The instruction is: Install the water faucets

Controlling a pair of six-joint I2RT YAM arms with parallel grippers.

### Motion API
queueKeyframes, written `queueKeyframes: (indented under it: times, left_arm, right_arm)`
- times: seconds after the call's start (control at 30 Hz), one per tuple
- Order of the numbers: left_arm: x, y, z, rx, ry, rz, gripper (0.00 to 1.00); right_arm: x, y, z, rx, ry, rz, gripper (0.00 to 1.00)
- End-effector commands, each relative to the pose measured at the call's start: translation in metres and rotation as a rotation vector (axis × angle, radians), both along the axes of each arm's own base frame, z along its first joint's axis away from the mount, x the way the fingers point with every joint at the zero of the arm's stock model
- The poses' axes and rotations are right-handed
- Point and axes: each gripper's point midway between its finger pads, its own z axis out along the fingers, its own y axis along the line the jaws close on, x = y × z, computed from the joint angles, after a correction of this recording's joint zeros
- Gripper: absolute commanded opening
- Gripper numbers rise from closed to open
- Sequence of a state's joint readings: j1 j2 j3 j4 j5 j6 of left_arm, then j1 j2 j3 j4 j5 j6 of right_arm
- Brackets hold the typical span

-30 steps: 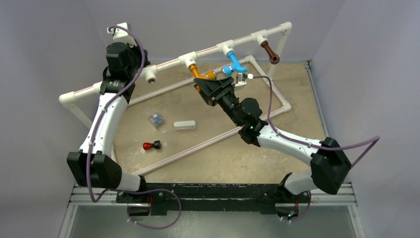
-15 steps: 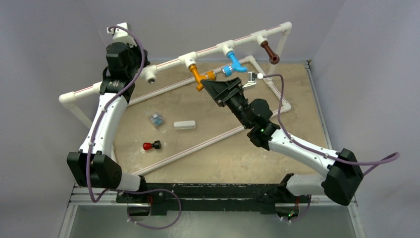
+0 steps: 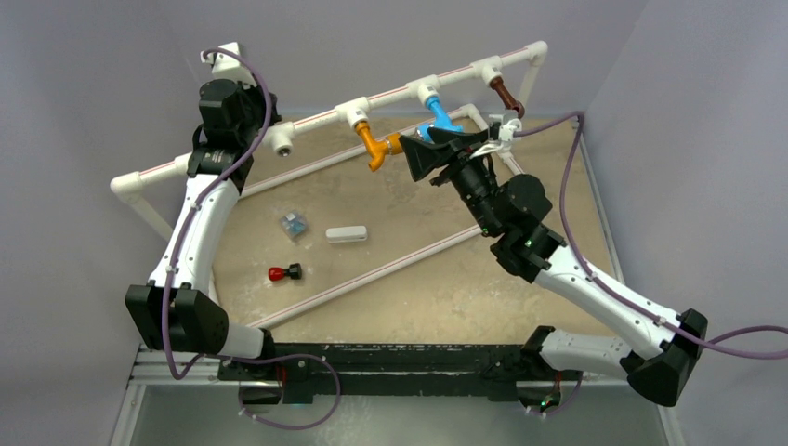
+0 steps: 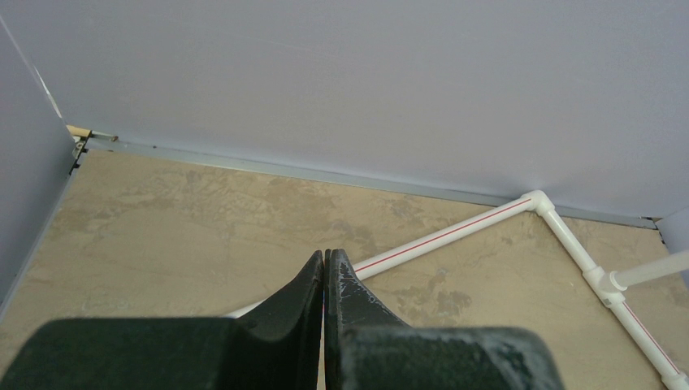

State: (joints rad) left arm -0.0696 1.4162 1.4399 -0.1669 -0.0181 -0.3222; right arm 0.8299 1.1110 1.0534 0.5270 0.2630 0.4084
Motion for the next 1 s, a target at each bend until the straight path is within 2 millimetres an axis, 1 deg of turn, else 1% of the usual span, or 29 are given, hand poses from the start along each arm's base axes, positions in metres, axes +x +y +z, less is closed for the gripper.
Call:
queueKeyframes:
  times: [0.0, 0.03, 0.13, 0.23, 0.3, 0.37, 0.5, 0.57, 0.6, 0.7, 0.83, 0.97]
  left_arm:
    - [-0.013, -0.004, -0.085, 0.012, 0.271, -0.018, 0.00]
    - [-0.013, -0.004, -0.085, 0.012, 0.271, -0.017, 0.00]
    - [-0.013, -0.004, -0.085, 0.012, 0.271, -0.018, 0.00]
    - [-0.013, -0.004, -0.085, 0.011, 0.271, -0.017, 0.00]
    - [-0.013, -0.004, -0.085, 0.011, 0.271, -0.017, 0.00]
    - [-0.013, -0.004, -0.085, 0.011, 0.271, -0.017, 0.00]
    - [-0.013, -0.004, -0.085, 0.012, 0.271, -0.017, 0.00]
    - [-0.013, -0.004, -0.085, 0.011, 0.271, -0.017, 0.00]
    - [-0.013, -0.004, -0.085, 0.012, 0.272, -0.017, 0.00]
    - [-0.013, -0.004, -0.085, 0.011, 0.271, -0.017, 0.00]
    - [-0.013, -0.004, -0.085, 0.013, 0.271, -0.018, 0.00]
    - [-0.012, -0.004, -0.085, 0.014, 0.271, -0.018, 0.00]
  right_arm:
    - [0.001, -0.015, 0.027, -0.293, -0.236, -0.104, 0.69]
    - [0.003, -0.015, 0.024, -0.384, -0.281, -0.117, 0.69]
    - [0.002, -0.014, 0.018, -0.567, -0.388, -0.126, 0.69]
    - [-0.007, -0.010, 0.006, -0.767, -0.540, -0.119, 0.69]
    - [-0.016, -0.010, 0.004, -0.867, -0.655, -0.144, 0.71]
    - [-0.021, -0.007, -0.007, -0.970, -0.744, -0.155, 0.73]
    - [-0.017, -0.002, -0.019, -1.147, -0.840, -0.261, 0.73]
    - [-0.016, 0.001, -0.017, -1.200, -0.887, -0.316, 0.73]
    - [-0.016, 0.003, -0.012, -1.216, -0.916, -0.344, 0.73]
    - [-0.013, 0.011, -0.010, -1.271, -0.962, -0.371, 0.73]
    - [-0.003, 0.025, -0.013, -1.359, -1.010, -0.411, 0.73]
    - [0.003, 0.035, -0.011, -1.396, -1.046, -0.464, 0.73]
